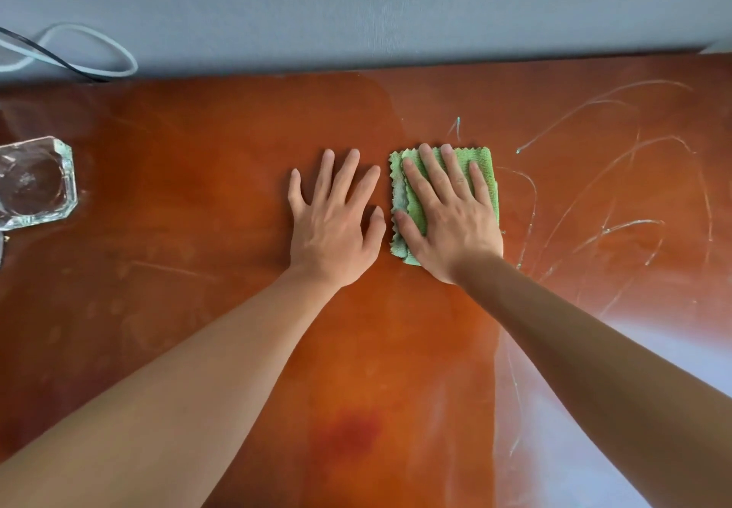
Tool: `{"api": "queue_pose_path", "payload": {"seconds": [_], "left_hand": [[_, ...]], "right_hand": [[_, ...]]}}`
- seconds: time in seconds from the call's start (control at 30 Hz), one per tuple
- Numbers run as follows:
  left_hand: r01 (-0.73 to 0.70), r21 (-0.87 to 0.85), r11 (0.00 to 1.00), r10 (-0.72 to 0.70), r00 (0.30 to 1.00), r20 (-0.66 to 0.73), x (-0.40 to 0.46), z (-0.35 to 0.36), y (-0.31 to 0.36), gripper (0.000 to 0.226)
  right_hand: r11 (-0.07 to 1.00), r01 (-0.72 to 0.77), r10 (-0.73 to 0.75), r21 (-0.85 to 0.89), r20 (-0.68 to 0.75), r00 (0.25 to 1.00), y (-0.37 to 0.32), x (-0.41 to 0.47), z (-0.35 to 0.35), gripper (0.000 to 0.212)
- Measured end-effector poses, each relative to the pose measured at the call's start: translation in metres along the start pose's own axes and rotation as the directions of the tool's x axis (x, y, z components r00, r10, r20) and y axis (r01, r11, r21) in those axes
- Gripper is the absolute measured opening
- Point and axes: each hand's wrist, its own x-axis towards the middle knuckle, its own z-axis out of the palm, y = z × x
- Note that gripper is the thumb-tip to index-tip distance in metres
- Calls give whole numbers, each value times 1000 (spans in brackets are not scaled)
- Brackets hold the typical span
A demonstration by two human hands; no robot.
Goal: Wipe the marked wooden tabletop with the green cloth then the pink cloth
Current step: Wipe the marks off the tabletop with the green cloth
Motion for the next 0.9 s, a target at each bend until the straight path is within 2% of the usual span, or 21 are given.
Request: {"api": "queue_pose_path", "payload": {"seconds": [0.13,0.7,0.9], "left_hand": [[-2,-8,1000,2,999,-49,-4,3,-2,55],[8,-61,998,-10,999,-45,-2,-2,5,55],[18,-62,998,-22,998,-51,-2,-3,4,54]], "right_hand": [[999,34,-34,-14,4,999,2,19,-4,72],[996,91,-91,-15,6,996,-7,129,-22,72],[978,208,-207,-22,50,977,-29,144,-26,68]]}}
